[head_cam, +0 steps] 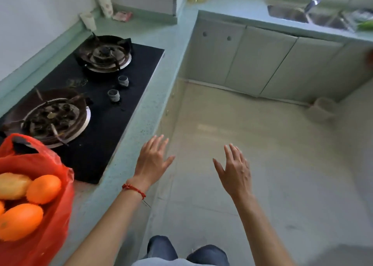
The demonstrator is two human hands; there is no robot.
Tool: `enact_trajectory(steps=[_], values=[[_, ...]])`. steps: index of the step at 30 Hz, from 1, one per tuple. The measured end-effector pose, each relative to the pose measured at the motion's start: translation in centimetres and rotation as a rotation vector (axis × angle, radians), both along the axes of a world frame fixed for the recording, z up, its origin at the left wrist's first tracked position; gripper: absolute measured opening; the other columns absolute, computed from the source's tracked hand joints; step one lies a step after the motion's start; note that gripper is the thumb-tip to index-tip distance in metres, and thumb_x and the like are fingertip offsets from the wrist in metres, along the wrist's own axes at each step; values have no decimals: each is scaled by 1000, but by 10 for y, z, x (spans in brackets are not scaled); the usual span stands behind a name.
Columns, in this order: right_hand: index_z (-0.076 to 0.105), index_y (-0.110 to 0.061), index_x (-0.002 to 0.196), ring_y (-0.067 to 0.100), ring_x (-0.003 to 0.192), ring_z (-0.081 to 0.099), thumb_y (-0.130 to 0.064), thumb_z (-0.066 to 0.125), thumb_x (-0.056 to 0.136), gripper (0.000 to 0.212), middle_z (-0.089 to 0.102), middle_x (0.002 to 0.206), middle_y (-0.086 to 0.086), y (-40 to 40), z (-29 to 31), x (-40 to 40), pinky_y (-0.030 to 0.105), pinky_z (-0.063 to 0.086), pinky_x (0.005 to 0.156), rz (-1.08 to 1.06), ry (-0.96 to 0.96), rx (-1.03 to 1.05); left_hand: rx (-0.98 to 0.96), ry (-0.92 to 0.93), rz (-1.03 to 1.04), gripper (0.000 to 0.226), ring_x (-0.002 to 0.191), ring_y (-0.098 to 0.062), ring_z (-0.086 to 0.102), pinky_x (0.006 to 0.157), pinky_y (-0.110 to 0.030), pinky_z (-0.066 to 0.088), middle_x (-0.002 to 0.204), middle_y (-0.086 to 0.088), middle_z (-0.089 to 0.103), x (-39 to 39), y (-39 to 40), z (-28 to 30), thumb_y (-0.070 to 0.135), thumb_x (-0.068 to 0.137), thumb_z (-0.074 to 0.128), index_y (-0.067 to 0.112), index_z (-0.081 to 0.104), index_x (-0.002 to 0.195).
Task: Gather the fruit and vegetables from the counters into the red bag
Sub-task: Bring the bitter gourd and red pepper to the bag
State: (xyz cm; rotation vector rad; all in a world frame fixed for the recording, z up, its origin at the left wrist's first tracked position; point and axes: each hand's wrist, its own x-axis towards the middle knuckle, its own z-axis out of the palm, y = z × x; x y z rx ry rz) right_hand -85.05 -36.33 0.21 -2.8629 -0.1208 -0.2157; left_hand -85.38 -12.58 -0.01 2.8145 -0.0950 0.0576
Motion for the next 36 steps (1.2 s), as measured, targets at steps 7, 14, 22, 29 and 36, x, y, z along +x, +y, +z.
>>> enact_trajectory(steps=[7, 14, 22, 29, 36], values=[[60, 1, 115, 35, 109, 62, -44, 38, 84, 59, 64, 117, 21, -100, 3, -20, 45, 52, 83, -215, -39, 5, 20, -24, -202, 61, 109, -37, 60, 86, -50, 49, 117, -20, 64, 28, -102, 11, 47, 80, 38, 3, 61, 116], [61, 0, 113, 34, 105, 64, -44, 39, 83, 58, 65, 115, 19, -186, 3, -47, 43, 54, 78, -395, -48, -15, 8, -45, -384, 61, 113, -39, 57, 88, -51, 48, 119, -20, 63, 42, -201, 13, 46, 82, 37, 0, 59, 117], [60, 0, 114, 34, 107, 63, -45, 38, 84, 60, 65, 116, 19, -242, 1, -68, 43, 53, 82, -554, -9, -4, -4, -28, -536, 64, 117, -40, 53, 93, -52, 44, 122, -22, 60, 53, -273, 12, 47, 84, 36, -2, 57, 120], [62, 0, 113, 33, 106, 64, -45, 38, 82, 60, 66, 115, 19, -267, -4, -53, 43, 53, 83, -642, 21, 2, 4, -24, -622, 61, 112, -41, 57, 88, -52, 47, 117, -22, 63, 86, -309, 7, 45, 82, 39, -2, 60, 115], [62, 0, 114, 33, 107, 63, -47, 38, 83, 61, 66, 116, 18, -285, -8, -3, 44, 51, 87, -677, 56, 25, 3, -15, -680, 61, 109, -42, 58, 86, -53, 49, 114, -22, 64, 147, -331, -2, 45, 82, 38, -2, 61, 113]])
